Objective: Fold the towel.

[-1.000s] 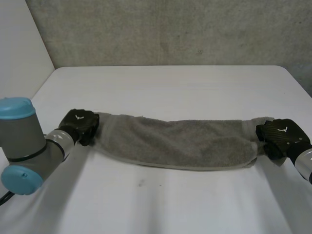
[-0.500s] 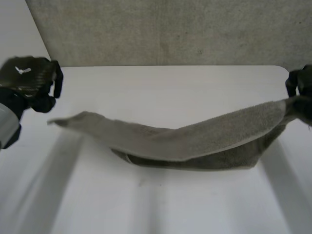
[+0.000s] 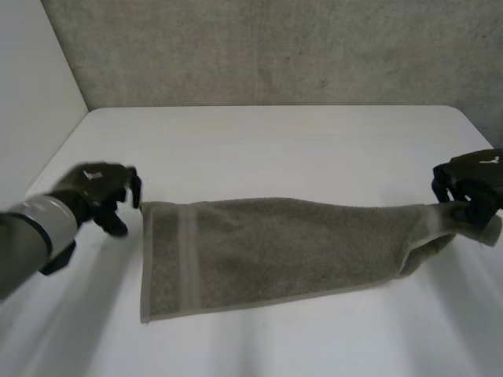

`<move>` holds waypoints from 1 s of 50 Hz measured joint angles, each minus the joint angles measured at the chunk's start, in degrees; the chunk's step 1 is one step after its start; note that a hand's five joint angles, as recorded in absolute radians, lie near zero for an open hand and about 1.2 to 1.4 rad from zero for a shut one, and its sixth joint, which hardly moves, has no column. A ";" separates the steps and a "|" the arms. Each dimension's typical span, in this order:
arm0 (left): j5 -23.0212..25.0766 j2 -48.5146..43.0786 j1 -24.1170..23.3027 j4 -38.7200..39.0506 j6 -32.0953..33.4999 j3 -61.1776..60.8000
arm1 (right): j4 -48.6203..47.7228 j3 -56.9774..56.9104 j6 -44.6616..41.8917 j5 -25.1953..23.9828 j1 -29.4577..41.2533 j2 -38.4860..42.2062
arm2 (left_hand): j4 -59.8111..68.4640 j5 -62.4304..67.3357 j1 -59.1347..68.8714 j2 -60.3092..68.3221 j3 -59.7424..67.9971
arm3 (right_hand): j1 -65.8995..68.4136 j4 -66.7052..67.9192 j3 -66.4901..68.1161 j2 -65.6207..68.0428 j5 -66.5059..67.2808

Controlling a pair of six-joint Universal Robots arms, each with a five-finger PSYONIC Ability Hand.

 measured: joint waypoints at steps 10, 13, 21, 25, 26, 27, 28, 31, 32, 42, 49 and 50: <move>4.71 -0.50 -1.83 5.38 -0.01 -13.77 | -10.73 4.80 3.38 0.77 1.85 0.13 | -13.60 -13.74 -12.98 -13.02 -13.05 | 0.00 0.00 0.00 0.00 0.00; 5.01 0.08 -3.15 8.47 0.13 -17.79 | -12.78 6.49 3.49 0.91 1.80 0.03 | -13.71 -13.83 -13.00 -13.08 -13.05 | 0.00 0.00 0.00 0.00 0.00; 4.90 1.27 -5.21 18.67 0.59 -24.59 | -17.16 11.37 3.28 0.92 1.57 -0.05 | -13.73 -13.88 -13.01 -13.09 -13.06 | 0.00 0.00 0.00 0.00 0.00; 4.86 1.12 -5.22 20.88 0.69 -25.32 | -18.98 13.42 3.10 0.90 1.56 -0.05 | -13.74 -13.89 -13.01 -13.09 -13.06 | 0.00 0.00 0.00 0.00 0.00; 4.84 1.00 -5.22 21.24 0.71 -25.39 | -19.52 13.98 3.01 0.90 1.56 -0.05 | -13.74 -13.88 -13.01 -13.10 -13.06 | 0.00 0.00 0.00 0.00 0.00; 4.83 0.87 -5.22 21.47 0.72 -25.42 | -19.96 14.51 2.93 0.88 1.56 -0.05 | -13.74 -13.89 -13.01 -13.11 -13.06 | 0.00 0.00 0.00 0.00 0.00; 4.81 0.74 -5.24 21.65 0.73 -25.45 | -20.39 14.96 2.85 0.87 1.56 -0.05 | -13.77 -13.89 -13.01 -13.14 -13.06 | 0.00 0.00 0.00 0.00 0.00; 4.79 0.43 -5.27 21.95 0.76 -25.46 | -21.04 15.72 2.70 0.84 1.55 -0.04 | -13.78 -13.90 -13.01 -13.15 -13.06 | 0.00 0.00 0.00 0.00 0.00; 4.77 0.21 -5.28 22.17 0.78 -25.48 | -21.30 16.03 2.64 0.83 1.56 -0.02 | -13.77 -13.90 -13.01 -13.15 -13.06 | 0.00 0.00 0.00 0.00 0.00; 4.55 -1.79 -5.39 24.26 3.19 -25.66 | -22.42 16.99 2.54 0.73 1.56 0.04 | -13.77 -13.90 -13.01 -13.15 -13.06 | 0.00 0.00 0.00 0.00 0.00; 4.53 -2.90 -5.45 24.61 6.94 -26.15 | -23.04 17.37 2.48 0.67 1.58 0.09 | -13.89 -13.96 -13.11 -13.23 -13.32 | 0.00 0.00 0.00 0.00 0.00; 4.52 -3.06 -5.45 24.63 7.29 -26.18 | -23.12 17.44 2.48 0.66 1.59 0.10 | -13.90 -13.98 -13.27 -13.24 -13.32 | 0.00 0.00 0.00 0.00 0.00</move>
